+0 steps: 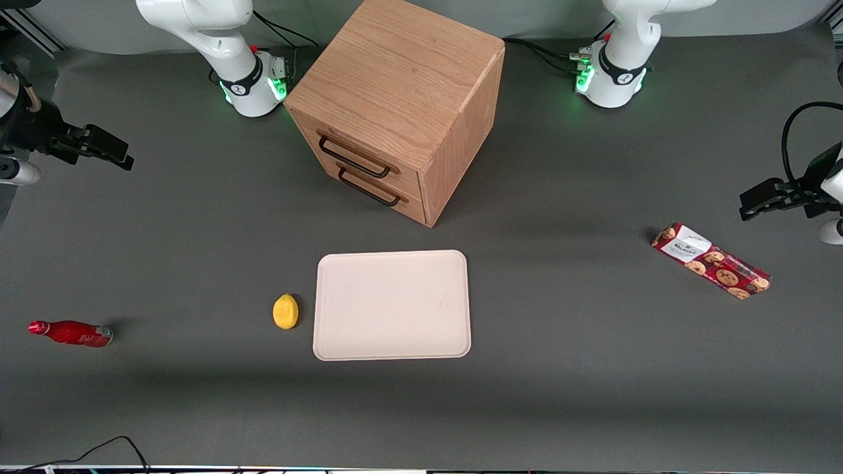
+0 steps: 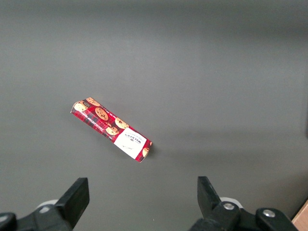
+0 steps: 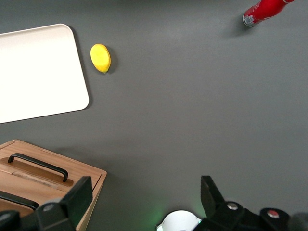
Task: Open upper drawer
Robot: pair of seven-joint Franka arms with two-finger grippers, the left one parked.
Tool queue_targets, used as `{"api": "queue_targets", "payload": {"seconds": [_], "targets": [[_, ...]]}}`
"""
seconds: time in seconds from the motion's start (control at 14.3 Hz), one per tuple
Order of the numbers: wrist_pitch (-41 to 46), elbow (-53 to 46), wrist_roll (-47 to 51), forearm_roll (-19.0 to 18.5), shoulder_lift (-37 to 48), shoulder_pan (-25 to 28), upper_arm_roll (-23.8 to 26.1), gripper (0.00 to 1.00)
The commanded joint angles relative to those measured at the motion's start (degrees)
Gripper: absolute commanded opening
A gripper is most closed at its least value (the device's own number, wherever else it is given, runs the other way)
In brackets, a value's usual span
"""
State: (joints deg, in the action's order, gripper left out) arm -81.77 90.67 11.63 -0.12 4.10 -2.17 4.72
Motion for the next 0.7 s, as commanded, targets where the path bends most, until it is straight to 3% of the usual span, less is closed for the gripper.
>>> {"api": "queue_targets", "payload": {"seconds": [0.0, 0.63], "targets": [[1.61, -1.37, 1.29, 0.82, -0.24, 0.14, -0.15, 1.0], [4.85, -1.72, 0.76, 1.08, -0.23, 0.94, 2.12, 1.0]]}}
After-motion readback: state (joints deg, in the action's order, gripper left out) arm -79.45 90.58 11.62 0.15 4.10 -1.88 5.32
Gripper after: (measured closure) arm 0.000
